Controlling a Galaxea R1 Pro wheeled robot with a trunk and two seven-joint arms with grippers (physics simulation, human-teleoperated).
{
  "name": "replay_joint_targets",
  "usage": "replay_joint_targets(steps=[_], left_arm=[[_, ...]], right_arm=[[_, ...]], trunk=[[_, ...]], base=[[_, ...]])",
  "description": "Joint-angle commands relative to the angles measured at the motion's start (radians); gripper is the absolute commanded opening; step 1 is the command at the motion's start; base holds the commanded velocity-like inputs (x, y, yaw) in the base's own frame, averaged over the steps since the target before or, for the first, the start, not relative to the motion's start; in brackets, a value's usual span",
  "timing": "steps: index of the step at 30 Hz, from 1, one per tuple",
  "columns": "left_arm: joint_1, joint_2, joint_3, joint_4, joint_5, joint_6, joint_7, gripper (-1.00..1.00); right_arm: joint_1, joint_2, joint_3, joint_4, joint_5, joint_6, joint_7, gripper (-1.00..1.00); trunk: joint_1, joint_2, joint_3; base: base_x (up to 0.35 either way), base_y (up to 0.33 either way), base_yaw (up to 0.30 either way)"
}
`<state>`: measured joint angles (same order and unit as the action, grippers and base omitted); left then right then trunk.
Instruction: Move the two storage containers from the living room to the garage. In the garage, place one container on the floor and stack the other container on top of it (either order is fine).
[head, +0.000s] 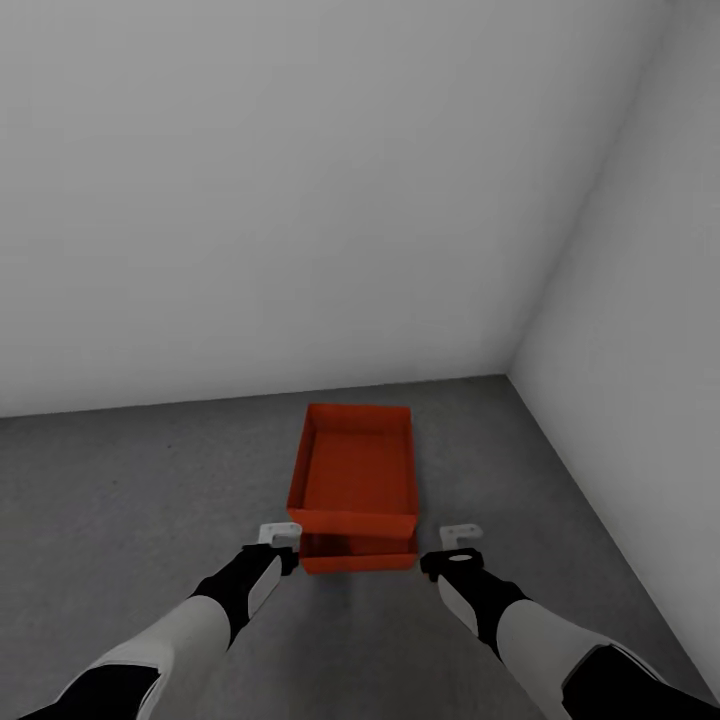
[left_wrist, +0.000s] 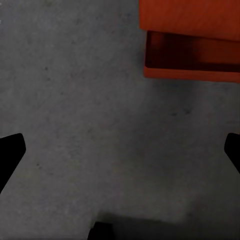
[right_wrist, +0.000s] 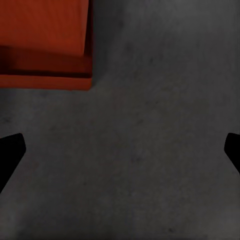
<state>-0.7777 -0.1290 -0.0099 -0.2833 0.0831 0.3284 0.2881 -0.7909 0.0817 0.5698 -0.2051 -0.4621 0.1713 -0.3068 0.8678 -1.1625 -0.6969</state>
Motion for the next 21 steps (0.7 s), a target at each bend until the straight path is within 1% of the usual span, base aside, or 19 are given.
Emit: replay_joint_targets(steps=[1, 21], left_arm=[[0.0, 0.0, -0.001, -0.002, 0.009, 0.004, 0.005, 1.0], [0.0, 0.0, -0.001, -0.002, 0.009, 0.004, 0.005, 1.0]], right_arm=[[-0.001, 0.0, 0.008, -0.002, -0.006, 0.007, -0.006, 1.0], [-0.001, 0.0, 0.008, -0.002, -0.006, 0.007, -0.006, 1.0]], trunk=[[0.0, 0.0, 0.001], [0.0, 0.0, 0.031]], base=[[-0.017, 0.0, 0.0], [-0.002, 0.0, 0.0]])
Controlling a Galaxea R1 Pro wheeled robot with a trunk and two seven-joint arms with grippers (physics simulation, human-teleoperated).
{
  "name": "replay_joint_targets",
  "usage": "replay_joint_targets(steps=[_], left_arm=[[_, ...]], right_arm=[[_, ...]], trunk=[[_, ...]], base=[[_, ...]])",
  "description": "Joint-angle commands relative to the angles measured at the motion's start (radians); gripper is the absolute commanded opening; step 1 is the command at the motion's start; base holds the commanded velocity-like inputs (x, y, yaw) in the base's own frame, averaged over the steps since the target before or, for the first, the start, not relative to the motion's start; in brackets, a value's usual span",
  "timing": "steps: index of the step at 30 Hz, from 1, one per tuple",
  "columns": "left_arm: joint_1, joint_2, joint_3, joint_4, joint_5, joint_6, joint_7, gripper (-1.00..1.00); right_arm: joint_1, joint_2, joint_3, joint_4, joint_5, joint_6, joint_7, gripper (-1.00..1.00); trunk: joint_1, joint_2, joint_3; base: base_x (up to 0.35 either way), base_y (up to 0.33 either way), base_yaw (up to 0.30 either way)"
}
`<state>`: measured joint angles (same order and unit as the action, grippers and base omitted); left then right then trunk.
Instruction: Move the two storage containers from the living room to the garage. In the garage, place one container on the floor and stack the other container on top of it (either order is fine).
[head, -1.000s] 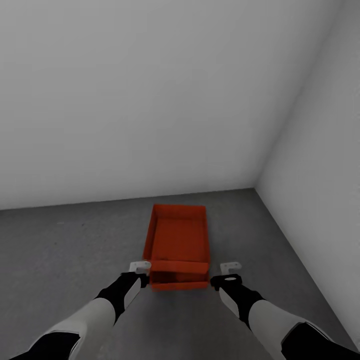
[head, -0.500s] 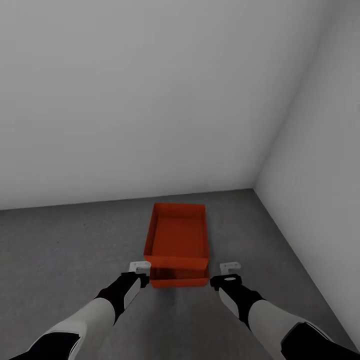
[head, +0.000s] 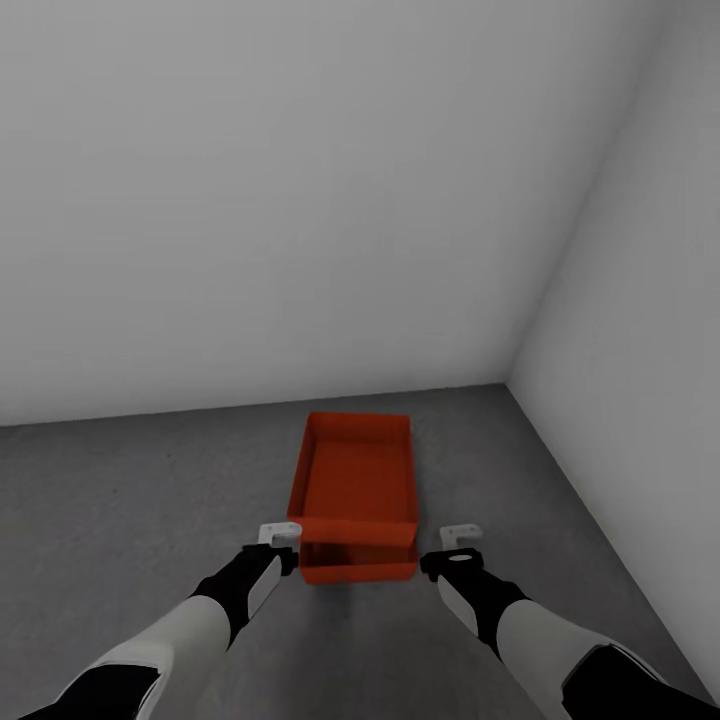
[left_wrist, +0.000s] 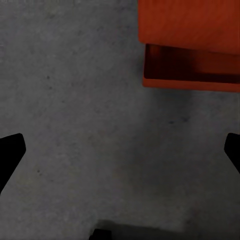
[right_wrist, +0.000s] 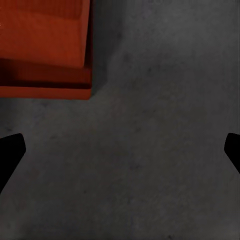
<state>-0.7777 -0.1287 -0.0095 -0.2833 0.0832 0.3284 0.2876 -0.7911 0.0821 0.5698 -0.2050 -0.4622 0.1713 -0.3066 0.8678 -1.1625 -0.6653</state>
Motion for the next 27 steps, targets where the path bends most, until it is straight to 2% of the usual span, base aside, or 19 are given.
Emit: replay_joint_targets(steps=[1, 21, 24, 27], left_arm=[[0.0, 0.0, -0.001, -0.002, 0.009, 0.004, 0.005, 1.0], [0.0, 0.002, 0.0, 0.0, 0.011, 0.004, -0.002, 1.0], [0.0, 0.015, 0.0, 0.003, 0.016, 0.004, -0.007, 1.0], [0.0, 0.04, 0.0, 0.007, 0.02, 0.004, -0.011, 1.0]], right_arm=[[0.0, -0.001, 0.008, -0.002, -0.006, 0.007, -0.006, 1.0], [0.0, -0.001, 0.009, 0.005, -0.005, 0.007, -0.006, 1.0], [0.001, -0.001, 0.01, 0.01, -0.004, 0.007, -0.003, 1.0], [0.004, 0.0, 0.01, 0.014, -0.005, 0.007, 0.0, 1.0]], trunk=[[0.0, 0.0, 0.001], [0.0, 0.0, 0.024], [0.0, 0.0, 0.024], [0.0, 0.0, 0.024]], base=[[0.0, 0.0, 0.0], [0.0, 0.0, 0.0], [0.0, 0.0, 0.0], [0.0, 0.0, 0.0]])
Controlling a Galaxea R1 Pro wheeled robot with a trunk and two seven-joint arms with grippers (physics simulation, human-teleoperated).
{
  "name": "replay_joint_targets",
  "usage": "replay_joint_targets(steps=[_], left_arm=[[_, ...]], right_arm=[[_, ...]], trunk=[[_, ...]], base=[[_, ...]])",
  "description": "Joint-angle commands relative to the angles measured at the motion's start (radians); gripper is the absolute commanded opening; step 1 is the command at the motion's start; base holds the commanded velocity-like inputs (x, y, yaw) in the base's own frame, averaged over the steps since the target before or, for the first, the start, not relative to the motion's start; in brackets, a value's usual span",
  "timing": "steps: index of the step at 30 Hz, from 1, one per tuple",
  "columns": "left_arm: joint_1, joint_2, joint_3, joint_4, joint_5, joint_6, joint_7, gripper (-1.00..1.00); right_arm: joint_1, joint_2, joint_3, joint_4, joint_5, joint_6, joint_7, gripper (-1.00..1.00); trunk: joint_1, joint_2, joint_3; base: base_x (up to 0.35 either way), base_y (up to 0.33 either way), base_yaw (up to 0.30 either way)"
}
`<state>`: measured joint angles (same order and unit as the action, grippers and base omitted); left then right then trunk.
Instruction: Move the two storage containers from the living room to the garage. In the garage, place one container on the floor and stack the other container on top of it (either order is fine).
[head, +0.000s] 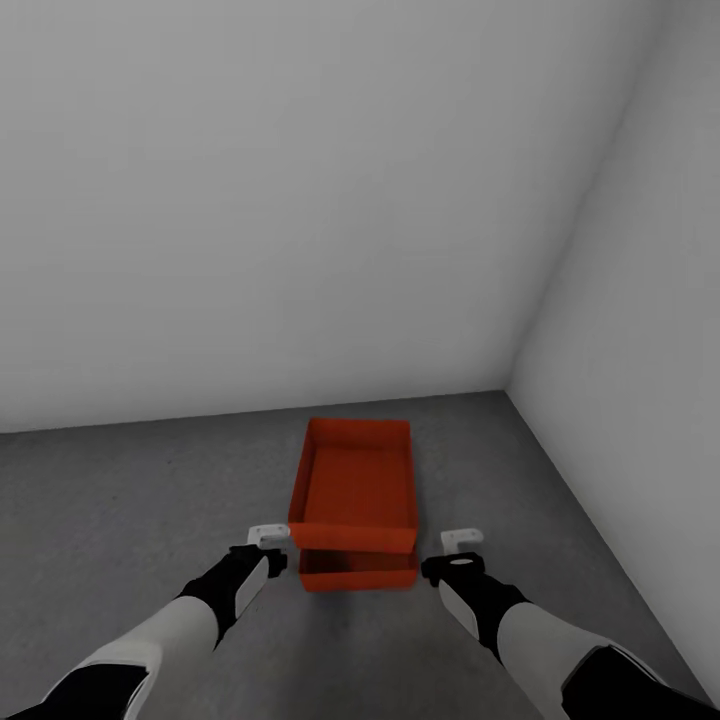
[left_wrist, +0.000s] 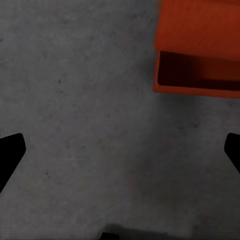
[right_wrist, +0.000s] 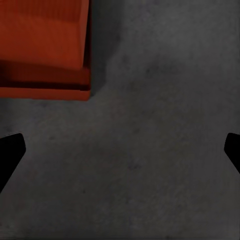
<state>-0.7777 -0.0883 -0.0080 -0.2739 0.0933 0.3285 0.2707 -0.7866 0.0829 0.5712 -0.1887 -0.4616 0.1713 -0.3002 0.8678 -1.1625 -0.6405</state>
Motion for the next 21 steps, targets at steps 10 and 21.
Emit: replay_joint_targets(steps=[10, 21], left_arm=[[0.0, 0.037, 0.001, 0.092, 0.018, -0.034, 0.002, 1.0], [0.0, 0.039, 0.002, 0.144, 0.02, -0.083, 0.002, 1.0]], right_arm=[[-0.003, 0.003, 0.009, 0.004, -0.008, 0.007, -0.003, 1.0], [-0.003, 0.006, 0.009, 0.005, -0.009, 0.01, -0.002, 1.0]], trunk=[[0.0, -0.001, -0.001], [0.0, -0.001, -0.001]], base=[[0.0, 0.0, 0.0], [0.0, 0.0, 0.0]])
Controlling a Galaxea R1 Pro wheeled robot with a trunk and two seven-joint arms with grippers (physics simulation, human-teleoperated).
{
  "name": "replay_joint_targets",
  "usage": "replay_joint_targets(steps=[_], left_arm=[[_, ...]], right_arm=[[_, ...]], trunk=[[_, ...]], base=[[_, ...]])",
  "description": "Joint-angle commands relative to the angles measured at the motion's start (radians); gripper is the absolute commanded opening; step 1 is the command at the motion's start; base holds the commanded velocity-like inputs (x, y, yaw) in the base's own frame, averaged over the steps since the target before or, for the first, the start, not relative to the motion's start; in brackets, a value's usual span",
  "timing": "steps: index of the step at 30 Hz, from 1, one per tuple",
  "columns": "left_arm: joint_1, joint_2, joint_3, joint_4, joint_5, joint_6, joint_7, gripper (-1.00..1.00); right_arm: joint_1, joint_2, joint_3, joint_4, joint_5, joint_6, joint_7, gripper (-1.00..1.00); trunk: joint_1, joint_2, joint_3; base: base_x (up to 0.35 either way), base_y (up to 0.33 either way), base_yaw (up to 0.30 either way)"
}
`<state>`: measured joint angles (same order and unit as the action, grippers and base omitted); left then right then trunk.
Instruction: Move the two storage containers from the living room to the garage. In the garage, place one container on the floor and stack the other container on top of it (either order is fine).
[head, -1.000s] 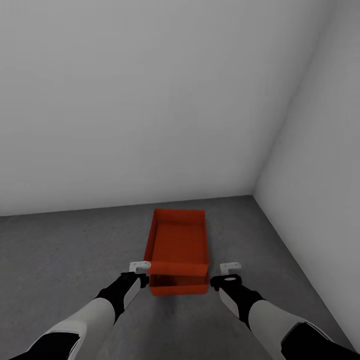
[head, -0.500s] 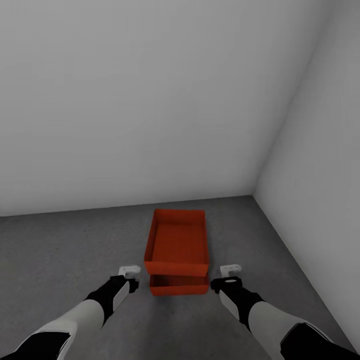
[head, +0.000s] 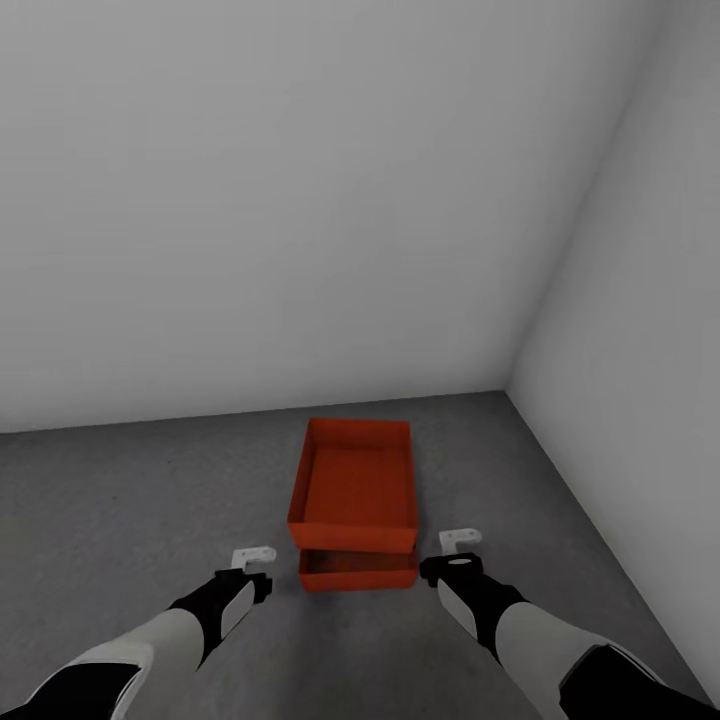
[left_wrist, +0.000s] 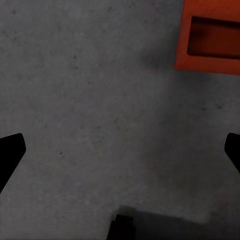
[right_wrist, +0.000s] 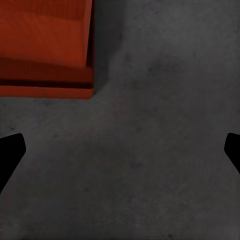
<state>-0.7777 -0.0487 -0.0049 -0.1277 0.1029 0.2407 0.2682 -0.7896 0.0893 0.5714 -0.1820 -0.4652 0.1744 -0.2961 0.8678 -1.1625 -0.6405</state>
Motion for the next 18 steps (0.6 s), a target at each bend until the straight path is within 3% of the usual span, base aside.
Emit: replay_joint_targets(steps=[1, 18], left_arm=[[0.0, 0.0, -0.001, -0.002, 0.011, 0.005, 0.005, 1.0], [0.0, 0.0, -0.001, 0.0, 0.011, 0.005, 0.005, 1.0]], right_arm=[[0.0, -0.001, 0.008, -0.002, -0.006, 0.008, -0.006, 1.0], [-0.001, -0.006, 0.01, 0.024, -0.006, 0.006, -0.003, 1.0]], trunk=[[0.0, -0.001, -0.001], [0.0, -0.001, -0.001]], base=[[0.0, 0.0, 0.0], [0.0, 0.0, 0.0]])
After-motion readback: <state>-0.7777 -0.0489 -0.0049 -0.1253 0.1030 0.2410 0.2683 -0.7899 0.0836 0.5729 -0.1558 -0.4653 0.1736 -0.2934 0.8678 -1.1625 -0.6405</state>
